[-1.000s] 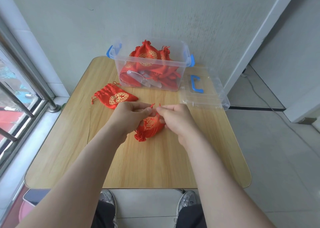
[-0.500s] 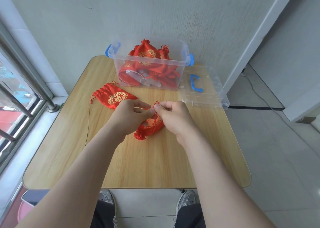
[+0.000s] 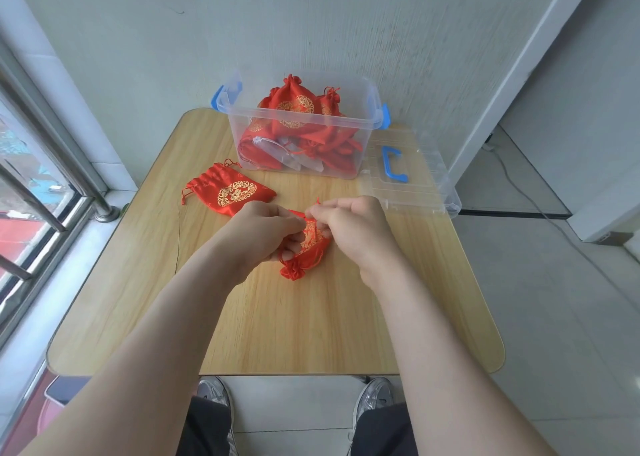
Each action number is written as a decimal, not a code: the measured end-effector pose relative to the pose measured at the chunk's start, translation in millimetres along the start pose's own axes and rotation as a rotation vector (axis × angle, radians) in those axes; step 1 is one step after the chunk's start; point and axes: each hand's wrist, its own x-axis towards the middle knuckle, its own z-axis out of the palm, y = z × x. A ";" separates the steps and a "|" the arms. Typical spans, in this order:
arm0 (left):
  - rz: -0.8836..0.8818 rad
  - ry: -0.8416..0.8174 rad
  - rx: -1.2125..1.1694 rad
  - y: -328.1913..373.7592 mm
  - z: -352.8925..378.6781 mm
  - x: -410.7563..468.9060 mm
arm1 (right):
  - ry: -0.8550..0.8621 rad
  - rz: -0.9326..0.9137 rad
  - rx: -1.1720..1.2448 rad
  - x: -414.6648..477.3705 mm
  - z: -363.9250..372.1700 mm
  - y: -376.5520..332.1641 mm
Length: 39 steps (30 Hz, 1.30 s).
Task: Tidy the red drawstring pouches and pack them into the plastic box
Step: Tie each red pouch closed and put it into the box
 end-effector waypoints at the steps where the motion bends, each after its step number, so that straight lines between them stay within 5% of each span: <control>1: 0.010 -0.033 0.014 0.4 -0.1 -0.8 | -0.052 -0.029 -0.013 -0.3 -0.5 0.3; 5: 0.038 -0.102 0.025 0.5 -1.6 -3.4 | -0.133 -0.080 -0.009 3.0 0.2 3.8; 18: 0.003 -0.196 -0.091 3.8 -6.8 -6.4 | -0.032 0.006 0.023 5.1 -2.4 7.0; 27: -0.093 -0.167 -0.137 5.9 -5.7 -8.0 | 0.023 -0.419 -0.451 2.9 1.9 9.5; 39: -0.125 -0.177 -0.050 3.3 -10.9 -6.3 | -0.123 -0.488 -0.734 -2.7 -0.7 4.9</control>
